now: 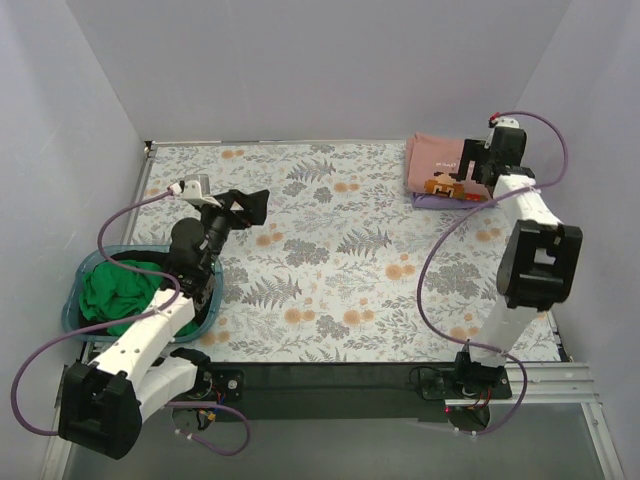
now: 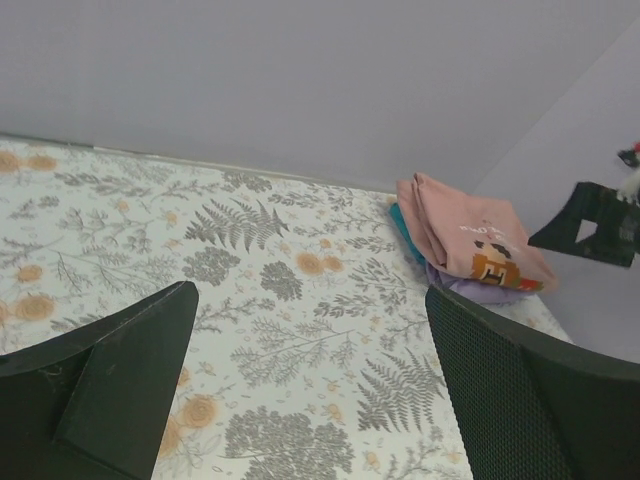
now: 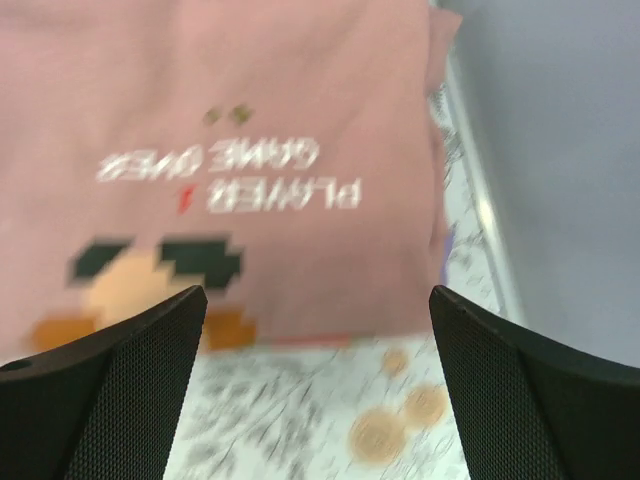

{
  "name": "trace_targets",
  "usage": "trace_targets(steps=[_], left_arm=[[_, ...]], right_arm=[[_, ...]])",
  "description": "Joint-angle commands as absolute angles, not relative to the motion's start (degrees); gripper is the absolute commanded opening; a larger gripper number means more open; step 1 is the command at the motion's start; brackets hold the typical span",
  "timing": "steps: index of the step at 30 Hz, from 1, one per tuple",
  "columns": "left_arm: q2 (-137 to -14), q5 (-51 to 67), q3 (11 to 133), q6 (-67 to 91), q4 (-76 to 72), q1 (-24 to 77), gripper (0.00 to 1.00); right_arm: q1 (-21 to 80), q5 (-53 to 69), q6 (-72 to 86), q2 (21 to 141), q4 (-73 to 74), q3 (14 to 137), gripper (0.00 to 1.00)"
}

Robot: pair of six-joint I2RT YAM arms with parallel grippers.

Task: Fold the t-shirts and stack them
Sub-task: Neatly place the folded tshirt to the corner

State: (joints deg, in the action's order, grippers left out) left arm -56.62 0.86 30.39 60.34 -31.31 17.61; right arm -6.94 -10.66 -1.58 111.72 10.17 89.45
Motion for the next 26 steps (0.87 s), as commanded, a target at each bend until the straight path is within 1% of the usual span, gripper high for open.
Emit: trace_targets(steps=[1,2,3,5,6,7,9,10,12,13,17,21,26], left_arm=[[-55.11,-1.85,35.41,69.07,-18.30,17.58,0.98],[-54.76,-1.06,36.03,69.86,-16.89,17.58,0.98],[-54.41,-0.18,36.38,70.13,-14.53,17.67,0.98],[-53.18,-0.09,36.83,70.66,-12.14,17.58,0.98],[-52.83,-0.35,36.83,71.88,-9.95,17.67,0.98],[-52.30,-1.57,36.39,72.76,-8.89,17.67,0.98],[-50.90,-2.89,35.25,74.61,-6.61,17.67,0.98],[-50.37,-3.42,33.94,74.79,-5.72,17.67,0.98],[-48.70,-3.86,32.61,74.36,-3.01,17.67,0.98],[-48.17,-4.65,32.00,74.09,-2.29,17.75,0.98],[-44.48,-8.34,28.22,75.23,-0.35,17.75,0.98],[-41.49,-8.18,26.63,76.29,1.40,17.75,0.98],[-39.29,-9.14,27.24,76.12,3.33,17.84,0.98]], right_arm=[[-5.54,-2.13,6.84,94.28,0.53,75.53,0.98],[-4.93,-1.76,8.33,91.70,-1.04,72.71,0.98],[-3.09,-2.54,8.87,89.32,-1.05,67.20,0.98],[-1.15,-3.07,10.10,81.85,-0.53,61.47,0.98],[0.60,-2.90,11.76,79.22,-0.53,58.56,0.99],[2.44,-2.73,12.65,73.71,-0.09,52.53,0.98],[4.99,-1.59,15.19,67.88,-0.09,46.96,0.99],[5.36,-0.62,15.90,62.11,1.39,41.37,0.98],[5.45,1.76,17.74,55.93,4.30,36.24,0.99],[5.54,2.02,18.01,50.07,5.35,32.47,0.99],[5.54,1.50,17.32,37.82,14.21,27.08,0.98],[5.54,2.37,16.70,27.19,16.87,23.30,0.98],[5.45,0.26,16.88,23.73,16.70,23.11,0.99]])
